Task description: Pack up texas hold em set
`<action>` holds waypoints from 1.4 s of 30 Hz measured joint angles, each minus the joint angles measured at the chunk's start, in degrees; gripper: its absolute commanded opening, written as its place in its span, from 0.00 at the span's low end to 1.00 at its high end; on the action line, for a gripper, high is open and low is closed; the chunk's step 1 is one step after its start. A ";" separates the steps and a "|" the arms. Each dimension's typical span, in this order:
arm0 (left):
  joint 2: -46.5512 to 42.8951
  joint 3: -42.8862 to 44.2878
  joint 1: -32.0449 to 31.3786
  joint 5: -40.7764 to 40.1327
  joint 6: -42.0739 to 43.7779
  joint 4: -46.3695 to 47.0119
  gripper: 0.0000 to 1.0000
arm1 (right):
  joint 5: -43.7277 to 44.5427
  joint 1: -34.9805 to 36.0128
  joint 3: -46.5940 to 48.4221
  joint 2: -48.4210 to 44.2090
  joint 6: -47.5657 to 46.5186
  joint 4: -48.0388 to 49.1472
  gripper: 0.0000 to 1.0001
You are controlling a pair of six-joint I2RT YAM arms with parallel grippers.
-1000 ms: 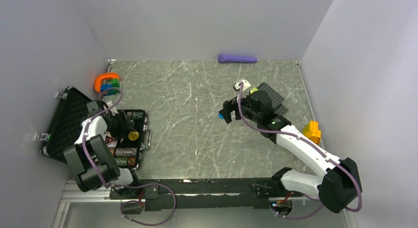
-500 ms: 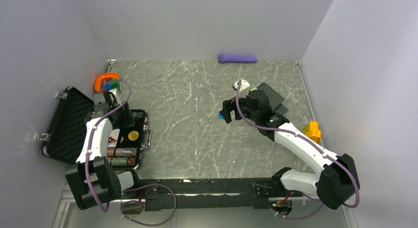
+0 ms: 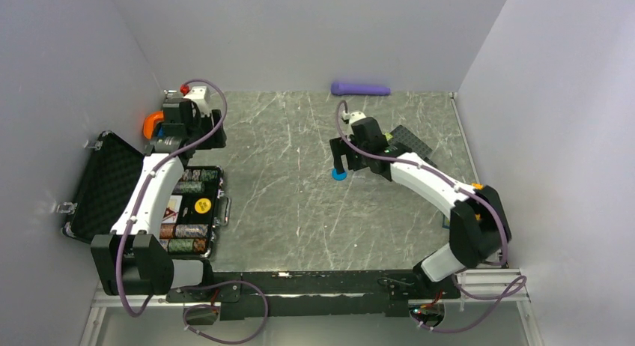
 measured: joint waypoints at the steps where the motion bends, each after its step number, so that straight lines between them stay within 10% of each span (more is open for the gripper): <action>1: 0.00 -0.35 -0.28 0.02 0.33 1.46 0.69 | 0.00 -0.02 1.29 1.97 0.37 -0.94 0.88; 18: 0.76 -3.50 -0.74 5.03 0.22 4.44 0.69 | 1.38 0.46 14.58 23.30 -0.92 -9.68 0.78; 42: 0.74 -3.50 -0.74 6.08 0.02 4.46 0.68 | 2.86 1.77 17.68 29.88 -3.91 -10.14 0.66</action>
